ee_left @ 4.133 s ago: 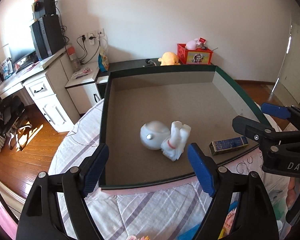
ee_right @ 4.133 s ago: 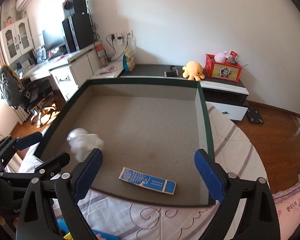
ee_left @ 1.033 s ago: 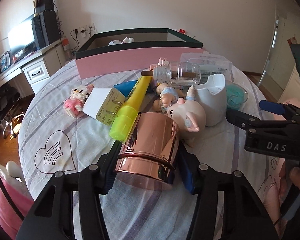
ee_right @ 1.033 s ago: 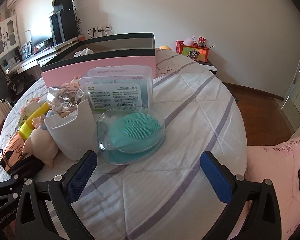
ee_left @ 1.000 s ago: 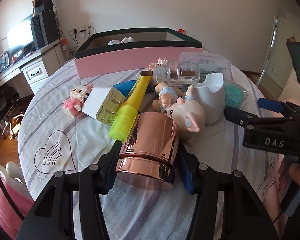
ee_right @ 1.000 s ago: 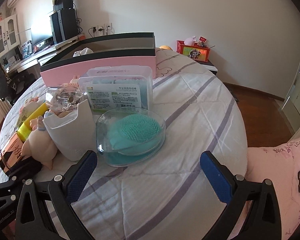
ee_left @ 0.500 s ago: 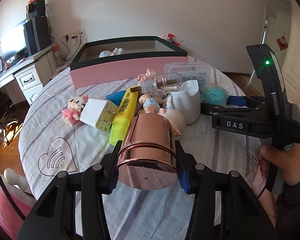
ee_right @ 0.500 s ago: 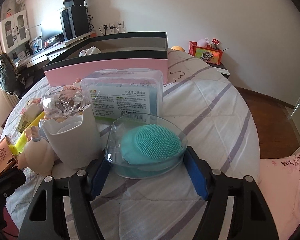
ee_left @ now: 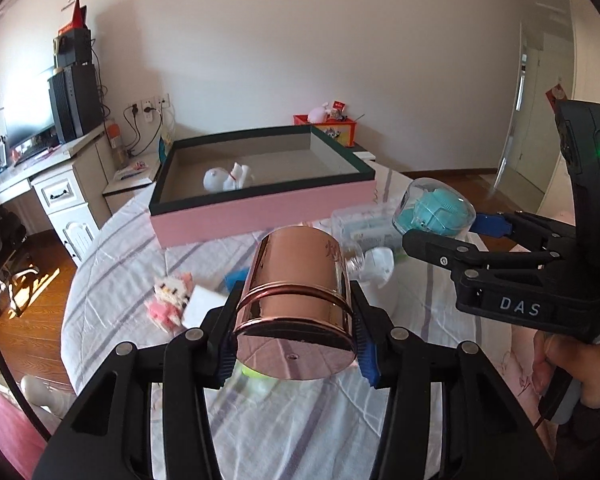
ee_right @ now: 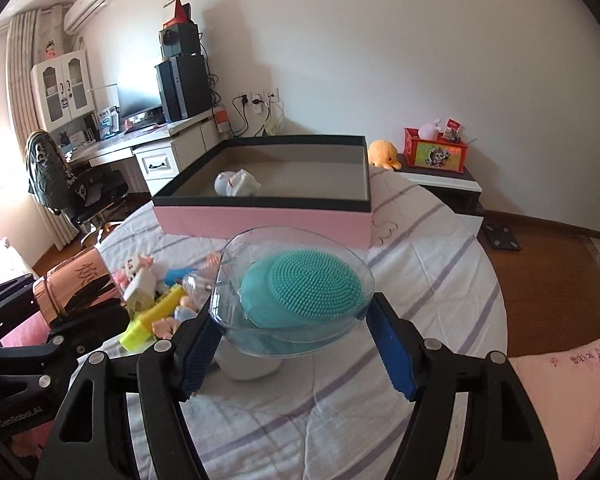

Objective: Organize rigid objects
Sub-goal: 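Carry the cup and bowl into the pink box and open both tools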

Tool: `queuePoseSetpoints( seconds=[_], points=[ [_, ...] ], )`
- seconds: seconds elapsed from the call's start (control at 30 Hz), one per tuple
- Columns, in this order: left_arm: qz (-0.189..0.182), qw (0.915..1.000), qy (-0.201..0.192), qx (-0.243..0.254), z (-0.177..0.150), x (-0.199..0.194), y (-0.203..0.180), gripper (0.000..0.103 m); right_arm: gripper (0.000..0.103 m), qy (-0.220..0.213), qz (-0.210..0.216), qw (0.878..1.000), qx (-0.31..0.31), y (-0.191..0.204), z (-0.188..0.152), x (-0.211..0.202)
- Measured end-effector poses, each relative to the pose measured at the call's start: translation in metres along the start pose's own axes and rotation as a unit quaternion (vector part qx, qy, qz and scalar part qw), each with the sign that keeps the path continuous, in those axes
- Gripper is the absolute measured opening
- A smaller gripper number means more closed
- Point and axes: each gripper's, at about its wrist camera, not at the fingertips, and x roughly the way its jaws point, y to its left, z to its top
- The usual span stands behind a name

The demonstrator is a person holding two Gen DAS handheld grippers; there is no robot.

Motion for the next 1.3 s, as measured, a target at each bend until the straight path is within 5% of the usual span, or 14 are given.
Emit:
queuePoseSetpoints(
  seconds=[0.3, 0.6, 0.83, 1.07, 1.17, 1.2, 1.3],
  points=[
    [0.030, 0.9991, -0.028, 0.011, 0.080, 0.041, 0.037, 0.048, 0.073, -0.015, 0.015, 0.999, -0.033, 0.006, 0.080, 0.041],
    [0.035, 0.9987, 0.036, 0.003, 0.144, 0.146, 0.085, 0.048, 0.073, 0.046, -0.005, 0.998, -0.048, -0.004, 0.133, 0.143],
    [0.065, 0.9916, 0.112, 0.003, 0.153, 0.224, 0.110, 0.048, 0.073, 0.117, -0.009, 0.992, -0.048, -0.009, 0.141, 0.204],
    [0.084, 0.9865, 0.140, -0.013, 0.145, 0.248, 0.120, 0.049, 0.073, 0.157, -0.026, 0.986, -0.057, -0.010, 0.148, 0.227],
    [0.088, 0.9873, 0.131, -0.016, 0.143, 0.242, 0.119, 0.061, 0.081, 0.149, -0.033, 0.987, -0.054, -0.010, 0.151, 0.221],
    [0.089, 0.9883, 0.123, -0.018, 0.144, 0.236, 0.119, 0.076, 0.083, 0.146, -0.031, 0.987, -0.053, -0.009, 0.151, 0.219],
    [0.090, 0.9914, 0.093, -0.015, 0.146, 0.212, 0.115, 0.085, 0.083, 0.132, -0.031, 0.990, -0.049, -0.008, 0.150, 0.204]
  ],
)
